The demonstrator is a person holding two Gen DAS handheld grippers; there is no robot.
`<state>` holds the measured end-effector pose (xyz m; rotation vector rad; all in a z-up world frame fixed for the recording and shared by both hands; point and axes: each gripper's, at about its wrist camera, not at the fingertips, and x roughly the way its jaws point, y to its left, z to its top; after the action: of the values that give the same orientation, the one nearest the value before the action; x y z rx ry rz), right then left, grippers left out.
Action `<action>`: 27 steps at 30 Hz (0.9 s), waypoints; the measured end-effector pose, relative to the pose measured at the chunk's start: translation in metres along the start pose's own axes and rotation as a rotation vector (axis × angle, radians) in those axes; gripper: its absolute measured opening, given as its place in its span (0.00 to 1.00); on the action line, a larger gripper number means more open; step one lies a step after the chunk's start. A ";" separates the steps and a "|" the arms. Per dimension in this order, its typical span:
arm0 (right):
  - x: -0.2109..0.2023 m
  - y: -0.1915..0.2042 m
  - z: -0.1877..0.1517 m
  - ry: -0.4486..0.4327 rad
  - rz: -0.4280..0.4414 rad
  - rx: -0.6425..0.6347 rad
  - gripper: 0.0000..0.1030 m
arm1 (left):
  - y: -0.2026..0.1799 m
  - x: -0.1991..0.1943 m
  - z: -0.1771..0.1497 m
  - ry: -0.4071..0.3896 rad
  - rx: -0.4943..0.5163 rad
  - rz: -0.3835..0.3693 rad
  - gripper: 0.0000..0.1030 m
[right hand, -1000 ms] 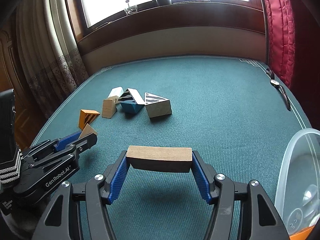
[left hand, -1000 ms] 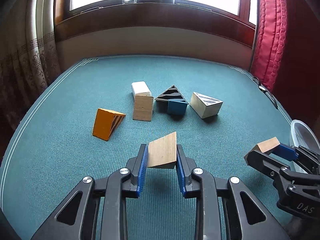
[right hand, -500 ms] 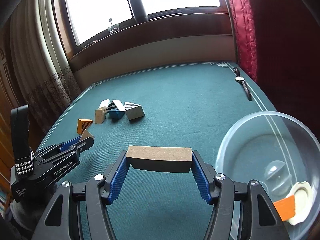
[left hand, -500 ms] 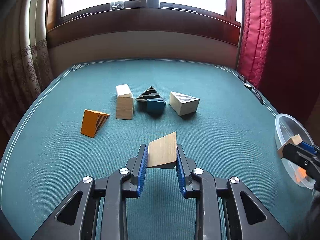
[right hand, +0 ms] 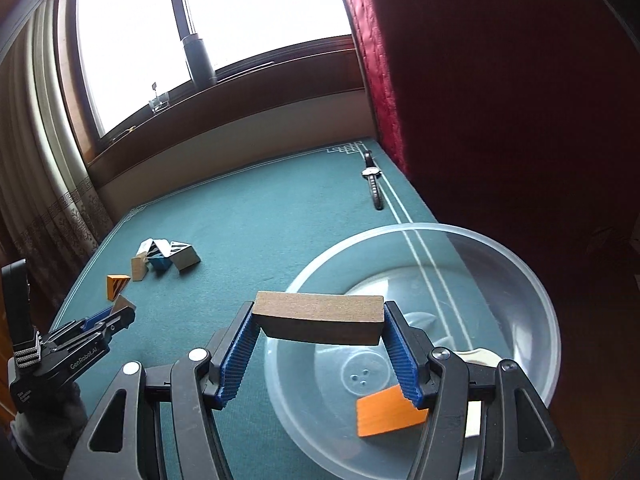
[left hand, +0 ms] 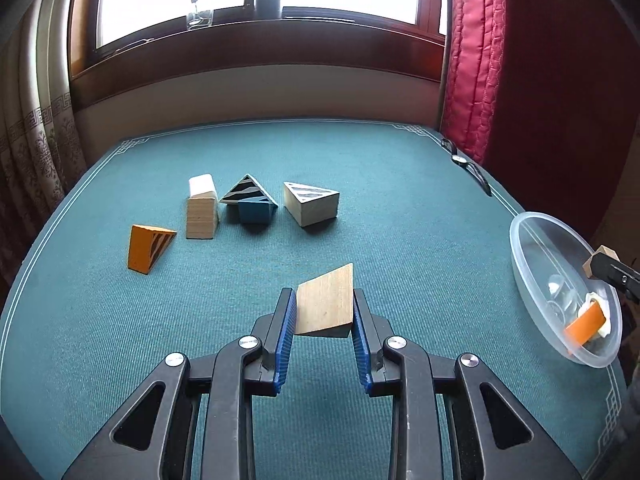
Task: Organize rigid objects
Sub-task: 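Lower the wooden bar into the clear bowl and open the right gripper, then lower the wooden wedge into the clear bowl and open the left gripper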
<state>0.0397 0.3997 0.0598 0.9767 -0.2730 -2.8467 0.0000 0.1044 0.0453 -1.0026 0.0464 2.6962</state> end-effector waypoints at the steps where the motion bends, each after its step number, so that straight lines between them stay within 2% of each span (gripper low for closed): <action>1: -0.001 -0.006 -0.001 -0.004 -0.013 0.012 0.63 | -0.005 -0.001 0.001 -0.001 0.010 -0.003 0.27; 11: -0.010 -0.046 -0.004 -0.031 -0.066 0.096 0.65 | -0.065 -0.012 0.008 -0.018 0.130 -0.096 0.27; 22: -0.021 -0.066 0.000 -0.078 -0.104 0.170 0.69 | -0.136 -0.013 0.011 0.026 0.256 -0.282 0.27; 27: -0.023 -0.069 0.001 -0.085 -0.101 0.179 0.69 | -0.162 -0.013 0.009 0.035 0.304 -0.332 0.27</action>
<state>0.0533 0.4710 0.0602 0.9248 -0.5084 -3.0028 0.0449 0.2584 0.0705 -0.8759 0.2634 2.2860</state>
